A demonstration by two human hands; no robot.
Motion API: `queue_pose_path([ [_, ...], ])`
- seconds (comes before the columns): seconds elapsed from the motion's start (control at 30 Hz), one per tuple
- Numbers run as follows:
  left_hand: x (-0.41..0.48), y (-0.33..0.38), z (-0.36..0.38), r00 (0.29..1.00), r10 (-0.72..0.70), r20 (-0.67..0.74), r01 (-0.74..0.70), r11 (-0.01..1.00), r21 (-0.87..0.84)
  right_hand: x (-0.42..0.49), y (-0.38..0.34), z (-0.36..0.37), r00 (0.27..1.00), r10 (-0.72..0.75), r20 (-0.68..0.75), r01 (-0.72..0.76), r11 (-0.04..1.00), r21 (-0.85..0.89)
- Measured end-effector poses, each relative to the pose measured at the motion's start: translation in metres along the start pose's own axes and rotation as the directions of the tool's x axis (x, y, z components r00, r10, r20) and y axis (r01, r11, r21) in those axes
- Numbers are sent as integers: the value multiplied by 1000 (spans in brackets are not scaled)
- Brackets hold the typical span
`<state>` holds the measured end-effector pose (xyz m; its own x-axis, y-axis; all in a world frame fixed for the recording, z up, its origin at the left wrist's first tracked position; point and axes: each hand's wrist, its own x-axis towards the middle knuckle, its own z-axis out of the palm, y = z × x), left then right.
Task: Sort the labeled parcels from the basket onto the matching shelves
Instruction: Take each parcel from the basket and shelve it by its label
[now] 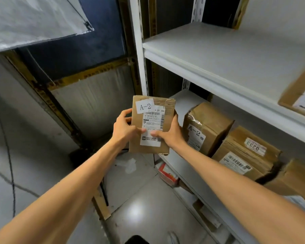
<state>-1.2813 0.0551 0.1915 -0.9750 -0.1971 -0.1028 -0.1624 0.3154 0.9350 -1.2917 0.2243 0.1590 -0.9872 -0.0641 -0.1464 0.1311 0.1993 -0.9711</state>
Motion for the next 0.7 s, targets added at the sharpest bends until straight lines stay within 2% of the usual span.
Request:
queue_pose_path([
  [0.13,43,-4,11,997,-37,60,36,999,12,29,3,2,998,55,-13,-54,997,50],
  [0.3,111,-12,24,980,0,201,-9,999,46,67,8,12,971,165,-174,-148,983,108],
  [0.5,184,-7,33,890,154,429,-218,971,104,114,7,13,909,221,-353,-192,975,115],
  [0.6,204,-8,47,845,231,482,-309,947,88,125,12,15,860,225,-458,-217,974,71],
  [0.7,217,-13,65,822,261,507,-342,937,73,130,19,17,794,246,-556,-268,962,44],
])
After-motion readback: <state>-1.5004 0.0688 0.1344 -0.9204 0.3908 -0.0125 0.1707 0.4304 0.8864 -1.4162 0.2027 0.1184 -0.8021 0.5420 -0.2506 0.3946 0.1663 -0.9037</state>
